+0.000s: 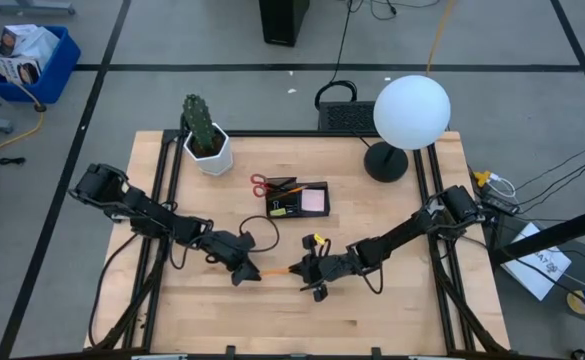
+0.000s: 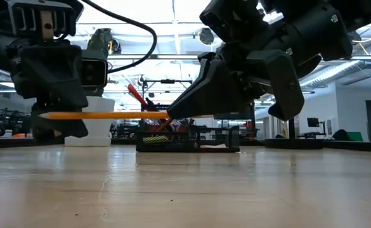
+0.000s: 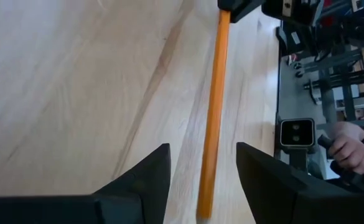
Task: Pick and place office supplies into organizer
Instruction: Put the orange pencil into the top left of the desk organizer
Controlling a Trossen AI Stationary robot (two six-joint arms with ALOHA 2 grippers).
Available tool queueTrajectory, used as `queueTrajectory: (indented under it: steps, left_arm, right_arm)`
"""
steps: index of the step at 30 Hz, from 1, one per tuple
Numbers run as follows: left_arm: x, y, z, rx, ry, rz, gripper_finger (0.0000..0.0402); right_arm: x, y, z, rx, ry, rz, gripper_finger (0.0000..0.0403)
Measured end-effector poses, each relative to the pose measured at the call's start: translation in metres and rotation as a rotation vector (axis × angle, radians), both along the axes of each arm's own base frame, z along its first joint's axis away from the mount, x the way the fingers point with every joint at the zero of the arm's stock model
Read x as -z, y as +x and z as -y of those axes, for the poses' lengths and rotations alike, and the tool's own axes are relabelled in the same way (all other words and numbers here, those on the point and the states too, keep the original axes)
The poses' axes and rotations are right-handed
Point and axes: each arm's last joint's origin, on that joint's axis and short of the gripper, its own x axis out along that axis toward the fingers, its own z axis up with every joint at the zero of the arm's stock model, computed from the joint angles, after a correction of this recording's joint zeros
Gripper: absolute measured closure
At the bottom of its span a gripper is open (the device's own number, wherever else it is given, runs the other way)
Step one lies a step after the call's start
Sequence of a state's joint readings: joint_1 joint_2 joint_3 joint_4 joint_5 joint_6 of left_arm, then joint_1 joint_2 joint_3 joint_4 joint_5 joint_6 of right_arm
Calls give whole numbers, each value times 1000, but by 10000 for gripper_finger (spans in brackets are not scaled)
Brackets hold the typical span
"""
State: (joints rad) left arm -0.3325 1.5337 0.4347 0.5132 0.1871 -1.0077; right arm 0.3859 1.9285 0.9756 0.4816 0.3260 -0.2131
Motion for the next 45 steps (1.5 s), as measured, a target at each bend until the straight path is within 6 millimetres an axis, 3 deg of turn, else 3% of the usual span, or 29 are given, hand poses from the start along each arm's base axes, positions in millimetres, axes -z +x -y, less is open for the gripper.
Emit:
queueTrajectory:
  steps: [4, 12, 14, 18, 23, 29, 34, 38, 41, 45]
  left_arm:
    - [0, 0, 0, 2, 0, 1, 250]
    - [-2, 1, -1, 19, 29, 39, 379]
    - [-2, 1, -1, 27, 35, 44, 394]
    - [2, 0, -2, 17, 54, 7, 398]
    - [3, -1, -2, 11, 78, -2, 381]
    - [3, -1, -2, 11, 76, 4, 361]
    - [0, 1, -1, 7, 61, 32, 364]
    - [-5, 4, 0, 10, 49, 100, 375]
    - [-9, 6, 0, 13, 44, 141, 386]
    - [-10, 6, 0, 14, 40, 156, 398]
  right_arm:
    - [-1, 1, -1, -14, 7, 12, 396]
    - [-2, 1, -1, -15, 10, 23, 399]
    - [-2, 2, -1, -14, 10, 24, 399]
    - [-3, 2, -1, -11, 36, 25, 400]
    - [-1, -4, -15, -177, 206, -32, 397]
    - [7, -24, -46, -209, 354, -107, 335]
    - [27, -41, -77, -155, 313, -99, 255]
    - [48, -48, -86, -50, 210, -66, 202]
    - [60, -47, -90, -46, 242, -45, 187]
    - [75, -45, -89, -71, 263, -47, 199]
